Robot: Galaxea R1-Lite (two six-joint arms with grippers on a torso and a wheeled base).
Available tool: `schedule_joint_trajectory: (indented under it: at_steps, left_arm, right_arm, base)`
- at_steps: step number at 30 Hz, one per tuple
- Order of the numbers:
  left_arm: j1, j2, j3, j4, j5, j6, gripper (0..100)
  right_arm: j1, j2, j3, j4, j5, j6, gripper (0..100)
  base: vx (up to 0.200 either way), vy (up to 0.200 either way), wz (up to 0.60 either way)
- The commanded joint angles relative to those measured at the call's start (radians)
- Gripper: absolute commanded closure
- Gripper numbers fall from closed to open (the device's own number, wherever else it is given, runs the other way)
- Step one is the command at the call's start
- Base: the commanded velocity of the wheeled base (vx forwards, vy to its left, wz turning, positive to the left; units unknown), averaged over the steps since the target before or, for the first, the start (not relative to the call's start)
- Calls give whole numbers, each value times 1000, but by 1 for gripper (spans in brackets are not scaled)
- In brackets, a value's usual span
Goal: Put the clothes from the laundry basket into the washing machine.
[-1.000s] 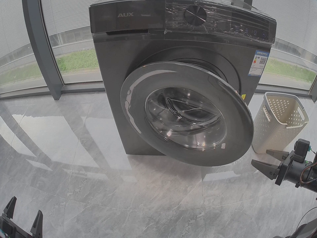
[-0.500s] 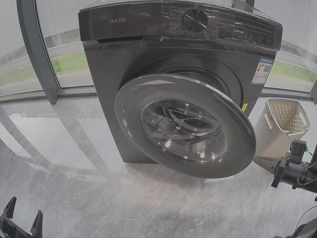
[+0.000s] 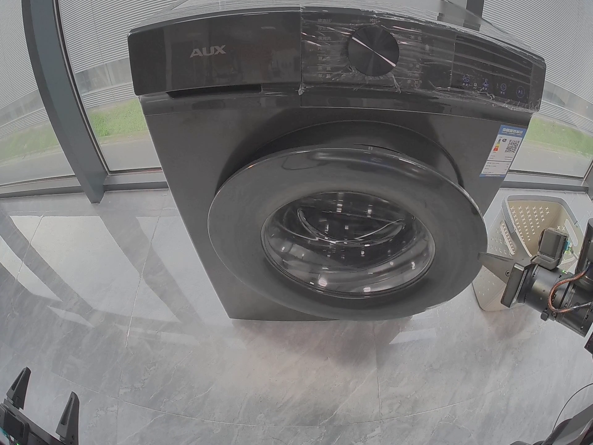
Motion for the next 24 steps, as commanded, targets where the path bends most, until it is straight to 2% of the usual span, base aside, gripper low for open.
schedule_joint_trajectory:
  at_steps: [1,5,9,24]
  left_arm:
    - [0,-12,16,-1,0,2,0]
    - [0,-12,16,-1,-1,1,0]
    - [0,-12,16,-1,-1,2,0]
    - [0,-12,16,-1,-1,4,0]
  right_arm:
    - [0,-22,8,3,0,0,100]
    - [52,-58,69,3,11,-8,100]
    - [104,-70,87,0,12,-8,100]
    - [92,28,26,-83,9,-6,100]
  base:
    - [0,0,0]
    - [0,0,0]
    - [0,0,0]
    - [200,0,0]
